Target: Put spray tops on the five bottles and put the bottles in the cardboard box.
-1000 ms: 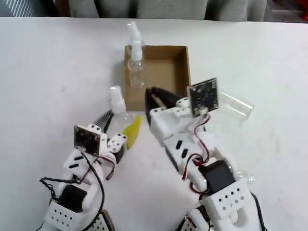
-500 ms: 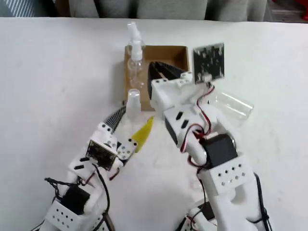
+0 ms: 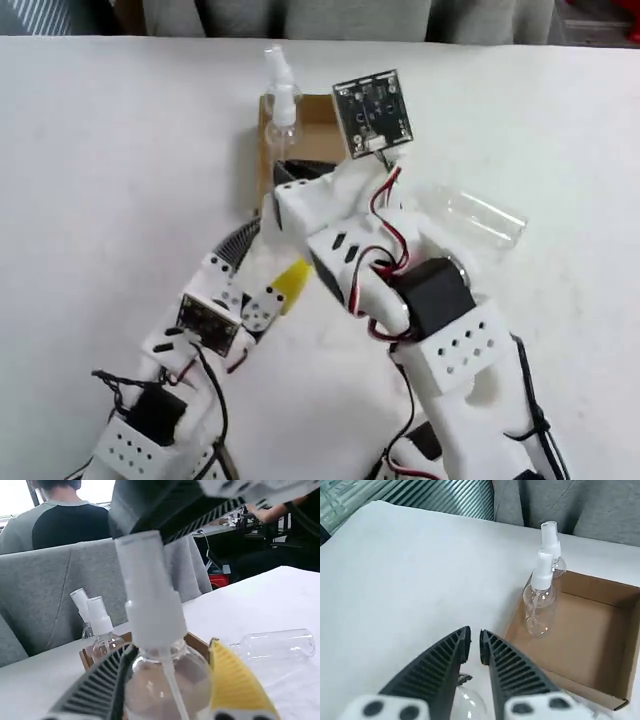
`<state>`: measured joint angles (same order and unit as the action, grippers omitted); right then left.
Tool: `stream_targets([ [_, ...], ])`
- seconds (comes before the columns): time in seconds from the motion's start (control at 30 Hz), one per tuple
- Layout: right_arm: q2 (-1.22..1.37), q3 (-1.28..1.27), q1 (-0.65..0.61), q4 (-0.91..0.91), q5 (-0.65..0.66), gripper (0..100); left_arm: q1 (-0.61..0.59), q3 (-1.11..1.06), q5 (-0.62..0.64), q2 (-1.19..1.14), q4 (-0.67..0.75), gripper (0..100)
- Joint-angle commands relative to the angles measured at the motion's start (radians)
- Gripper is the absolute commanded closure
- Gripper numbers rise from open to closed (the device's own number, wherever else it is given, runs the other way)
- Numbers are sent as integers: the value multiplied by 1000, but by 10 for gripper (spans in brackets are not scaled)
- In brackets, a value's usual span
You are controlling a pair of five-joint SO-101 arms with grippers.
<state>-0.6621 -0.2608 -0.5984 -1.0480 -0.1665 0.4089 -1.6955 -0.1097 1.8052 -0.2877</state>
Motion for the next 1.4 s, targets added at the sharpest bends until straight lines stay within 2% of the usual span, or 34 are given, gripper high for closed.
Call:
stream_targets([
  [0.0,-13,43,-13,-54,11,984,-25,3,0,25,29,943],
  [0.23,-82,38,8,-65,11,984,-25,3,0,25,29,943],
  [0.43,-117,35,166,-71,9,984,-38,3,5,24,20,943],
  [0.57,-143,-17,275,-97,9,984,-102,3,132,24,29,943],
  [0.67,-188,-121,282,-143,9,984,-143,3,199,24,60,943],
  [0.8,-278,-315,199,-150,9,984,-196,3,215,24,126,943],
  [1.03,-470,-666,-64,-35,11,984,-196,6,215,24,137,943],
  [1.2,-605,-895,-208,182,11,984,-193,5,215,24,132,943],
  [1.37,-656,-1088,-226,446,48,984,-193,3,215,24,127,943],
])
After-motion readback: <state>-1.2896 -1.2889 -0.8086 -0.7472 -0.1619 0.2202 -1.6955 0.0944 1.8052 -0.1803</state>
